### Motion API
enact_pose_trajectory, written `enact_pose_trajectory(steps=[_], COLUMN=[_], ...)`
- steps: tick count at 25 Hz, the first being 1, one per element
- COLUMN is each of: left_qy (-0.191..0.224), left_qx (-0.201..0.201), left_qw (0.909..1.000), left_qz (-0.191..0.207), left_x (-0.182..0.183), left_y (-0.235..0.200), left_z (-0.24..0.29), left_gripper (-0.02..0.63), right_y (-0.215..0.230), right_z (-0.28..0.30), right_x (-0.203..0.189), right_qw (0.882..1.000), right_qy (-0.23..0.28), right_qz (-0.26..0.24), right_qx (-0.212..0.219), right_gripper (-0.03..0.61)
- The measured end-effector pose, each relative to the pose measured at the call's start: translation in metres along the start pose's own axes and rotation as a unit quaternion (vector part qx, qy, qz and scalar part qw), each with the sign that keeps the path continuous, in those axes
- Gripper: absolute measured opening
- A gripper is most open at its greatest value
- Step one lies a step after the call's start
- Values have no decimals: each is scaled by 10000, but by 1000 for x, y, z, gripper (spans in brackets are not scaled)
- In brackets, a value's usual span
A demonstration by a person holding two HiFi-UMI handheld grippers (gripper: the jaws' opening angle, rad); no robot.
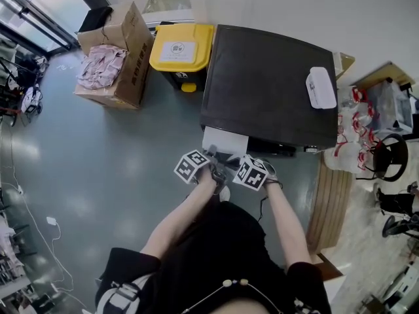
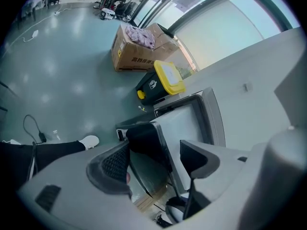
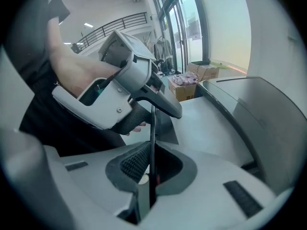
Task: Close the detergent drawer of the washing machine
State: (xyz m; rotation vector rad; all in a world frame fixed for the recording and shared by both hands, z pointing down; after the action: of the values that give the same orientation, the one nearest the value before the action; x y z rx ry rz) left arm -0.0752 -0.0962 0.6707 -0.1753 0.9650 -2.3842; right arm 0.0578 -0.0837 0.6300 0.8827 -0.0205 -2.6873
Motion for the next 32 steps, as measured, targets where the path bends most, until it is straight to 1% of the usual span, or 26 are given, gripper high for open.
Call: enact_pose_trajectory(steps=[9,14,18,22,26,28,30,31,32], left_qy=[-15,-23,-16,-26,0,-37,-196,-292,-383], left_qx=[-23,-23,-36,-40,-75,-138,-323,-462,-596], left_qw=[9999,9998,9995,9993,9991,9995,9992,9981,9967], left_qz=[-99,-218,-298,-372,-420,-284,93,277,400], left_x=[14,21,25,29,29,29,29,30,30], left_y=[22,28,33,40,41,41,37,36,34], left_z=[20,26,32,37,38,36,34,33,32], left_gripper=[318,318,318,318,318,318,311,296,298], right_y=[30,40,48,57,60,60,58,56,54], right_z=[-3,-5,-6,-7,-7,-9,-9,-9,-9], right_x=[9,14,16,18,19,19,19,19,19], right_qw=[9998,9995,9992,9991,9994,9993,9985,9979,9971], right_qy=[4,31,-42,-64,-50,-50,-60,-62,-58], right_qz=[-9,-10,-34,-33,-14,-33,-117,-178,-239], right_qx=[-210,-299,-390,-413,-343,-376,-525,-624,-716], right_gripper=[34,35,35,37,37,37,38,41,43])
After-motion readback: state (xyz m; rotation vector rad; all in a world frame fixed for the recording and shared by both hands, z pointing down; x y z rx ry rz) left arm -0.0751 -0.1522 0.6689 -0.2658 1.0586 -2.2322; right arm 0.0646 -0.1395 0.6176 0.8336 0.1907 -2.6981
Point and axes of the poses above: the fingertips, and each gripper's own axes: z forward along the fingers, y to its right, x out of its top, the point moved 7 cm from there along -z, backward along the fingers, and after that the axes turned 5 degrees about -x, right-handed, at the moved point
